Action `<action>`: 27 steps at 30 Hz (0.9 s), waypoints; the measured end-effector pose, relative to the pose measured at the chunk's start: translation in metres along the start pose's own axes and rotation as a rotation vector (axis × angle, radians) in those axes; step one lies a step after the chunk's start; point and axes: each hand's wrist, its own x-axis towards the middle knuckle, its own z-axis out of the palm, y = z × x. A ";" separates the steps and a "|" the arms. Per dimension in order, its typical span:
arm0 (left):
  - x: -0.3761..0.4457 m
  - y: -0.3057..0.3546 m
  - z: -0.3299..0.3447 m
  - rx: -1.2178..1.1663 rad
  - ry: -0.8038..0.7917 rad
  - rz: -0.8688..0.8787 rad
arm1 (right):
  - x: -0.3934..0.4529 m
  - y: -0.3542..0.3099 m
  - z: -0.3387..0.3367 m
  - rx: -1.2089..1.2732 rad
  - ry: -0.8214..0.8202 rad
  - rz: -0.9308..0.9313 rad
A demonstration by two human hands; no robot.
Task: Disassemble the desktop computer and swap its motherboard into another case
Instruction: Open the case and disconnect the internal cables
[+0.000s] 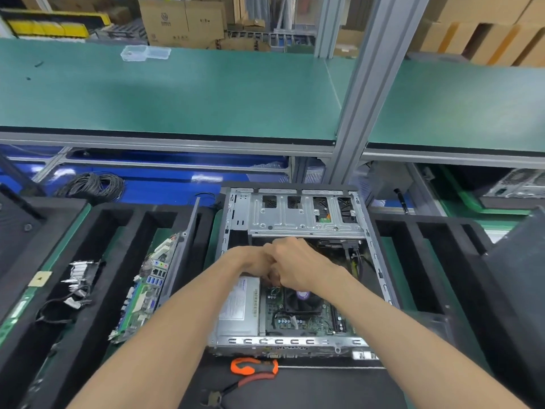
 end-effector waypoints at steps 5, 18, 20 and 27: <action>0.002 -0.002 0.004 -0.059 0.015 0.026 | -0.006 0.000 -0.009 0.074 -0.014 0.031; 0.000 -0.004 -0.003 -0.017 -0.173 -0.001 | -0.042 -0.016 -0.020 0.244 0.073 0.227; 0.002 -0.006 -0.003 -0.017 -0.190 -0.023 | -0.047 -0.018 -0.016 0.253 0.071 0.226; 0.007 -0.014 0.001 -0.061 -0.190 -0.045 | -0.047 -0.019 -0.004 0.276 0.050 0.233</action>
